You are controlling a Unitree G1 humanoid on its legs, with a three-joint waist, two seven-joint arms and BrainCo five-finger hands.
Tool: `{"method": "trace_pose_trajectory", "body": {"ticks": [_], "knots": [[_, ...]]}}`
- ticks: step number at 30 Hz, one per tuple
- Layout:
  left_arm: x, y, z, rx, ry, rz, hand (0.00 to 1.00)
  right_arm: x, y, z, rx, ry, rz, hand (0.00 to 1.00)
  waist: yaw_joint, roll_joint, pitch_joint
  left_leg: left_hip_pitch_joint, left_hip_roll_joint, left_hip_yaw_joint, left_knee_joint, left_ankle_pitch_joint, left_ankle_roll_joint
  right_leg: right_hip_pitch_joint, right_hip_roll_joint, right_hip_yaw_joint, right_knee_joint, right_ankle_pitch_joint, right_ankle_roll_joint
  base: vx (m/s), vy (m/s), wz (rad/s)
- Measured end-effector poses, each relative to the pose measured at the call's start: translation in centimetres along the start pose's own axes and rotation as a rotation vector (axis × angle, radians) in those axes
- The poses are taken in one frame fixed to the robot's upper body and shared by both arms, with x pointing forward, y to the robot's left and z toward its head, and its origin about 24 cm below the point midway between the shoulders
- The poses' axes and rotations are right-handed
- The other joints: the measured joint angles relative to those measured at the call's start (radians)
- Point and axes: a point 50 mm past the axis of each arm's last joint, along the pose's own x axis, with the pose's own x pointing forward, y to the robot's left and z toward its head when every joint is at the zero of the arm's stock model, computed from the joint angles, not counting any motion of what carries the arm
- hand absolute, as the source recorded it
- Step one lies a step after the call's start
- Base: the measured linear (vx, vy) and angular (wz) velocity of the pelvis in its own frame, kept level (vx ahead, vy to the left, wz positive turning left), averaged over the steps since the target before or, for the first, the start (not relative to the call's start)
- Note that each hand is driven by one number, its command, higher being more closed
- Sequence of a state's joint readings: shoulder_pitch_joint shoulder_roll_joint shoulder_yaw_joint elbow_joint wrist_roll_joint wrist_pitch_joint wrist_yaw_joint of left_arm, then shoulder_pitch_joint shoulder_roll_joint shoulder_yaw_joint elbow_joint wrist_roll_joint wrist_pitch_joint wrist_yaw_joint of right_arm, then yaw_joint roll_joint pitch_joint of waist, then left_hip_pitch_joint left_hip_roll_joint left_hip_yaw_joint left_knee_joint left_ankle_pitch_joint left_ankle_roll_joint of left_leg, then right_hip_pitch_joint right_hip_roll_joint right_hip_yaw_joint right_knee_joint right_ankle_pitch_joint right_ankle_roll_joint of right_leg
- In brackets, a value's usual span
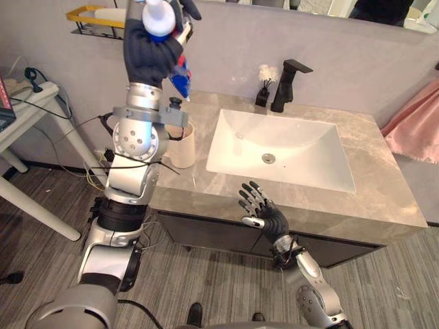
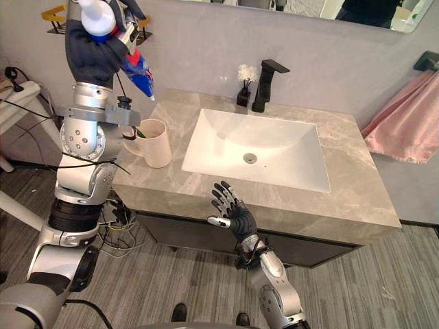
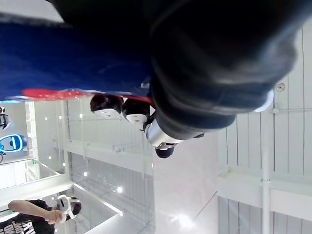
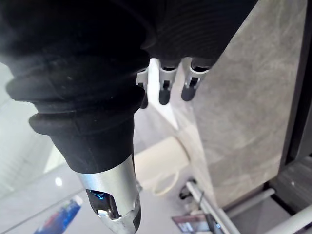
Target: Organize washtable
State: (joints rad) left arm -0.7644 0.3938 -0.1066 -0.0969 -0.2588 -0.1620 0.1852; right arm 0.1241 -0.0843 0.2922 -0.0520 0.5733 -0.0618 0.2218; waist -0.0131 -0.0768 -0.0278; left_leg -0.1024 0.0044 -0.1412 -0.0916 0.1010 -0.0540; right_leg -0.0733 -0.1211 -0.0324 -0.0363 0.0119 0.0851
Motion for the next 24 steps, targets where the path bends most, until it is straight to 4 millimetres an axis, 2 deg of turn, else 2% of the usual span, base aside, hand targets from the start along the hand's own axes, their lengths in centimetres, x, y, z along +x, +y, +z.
{"method": "trace_pose_trajectory", "body": {"ticks": [5,11,17,24], "knots": [[-0.16,-0.64,-0.84,0.025,0.024,0.015,1.00,0.00,0.00,0.03,-0.005,-0.003,-0.002,0.00,-0.001,-0.005,0.003,-0.012,0.002,0.007,0.000,0.000,0.000,-0.015,0.002,0.009,-0.001,0.004,0.000,0.00,-0.002,-0.04],[-0.18,-0.69,-0.81,0.079,0.014,0.026,1.00,0.17,0.27,0.13,0.008,-0.022,-0.004,0.00,0.000,-0.035,0.020,-0.029,0.017,0.015,0.000,0.000,-0.001,-0.037,0.016,0.018,-0.001,0.010,-0.009,-0.02,-0.017,-0.05],[-0.22,-0.67,-1.13,0.117,0.032,0.044,1.00,0.26,0.35,0.41,0.013,-0.045,-0.020,0.00,0.000,-0.050,0.039,-0.031,0.017,0.020,0.000,-0.001,-0.001,-0.043,0.017,0.024,-0.001,0.011,-0.009,0.00,-0.004,-0.02],[-0.17,-0.30,-1.05,0.155,0.026,0.064,1.00,0.31,0.39,0.56,0.017,-0.063,-0.023,0.00,0.002,-0.055,0.053,-0.038,0.017,0.022,0.000,-0.001,-0.001,-0.051,0.016,0.025,0.003,0.011,-0.009,0.00,0.000,0.00]]}}
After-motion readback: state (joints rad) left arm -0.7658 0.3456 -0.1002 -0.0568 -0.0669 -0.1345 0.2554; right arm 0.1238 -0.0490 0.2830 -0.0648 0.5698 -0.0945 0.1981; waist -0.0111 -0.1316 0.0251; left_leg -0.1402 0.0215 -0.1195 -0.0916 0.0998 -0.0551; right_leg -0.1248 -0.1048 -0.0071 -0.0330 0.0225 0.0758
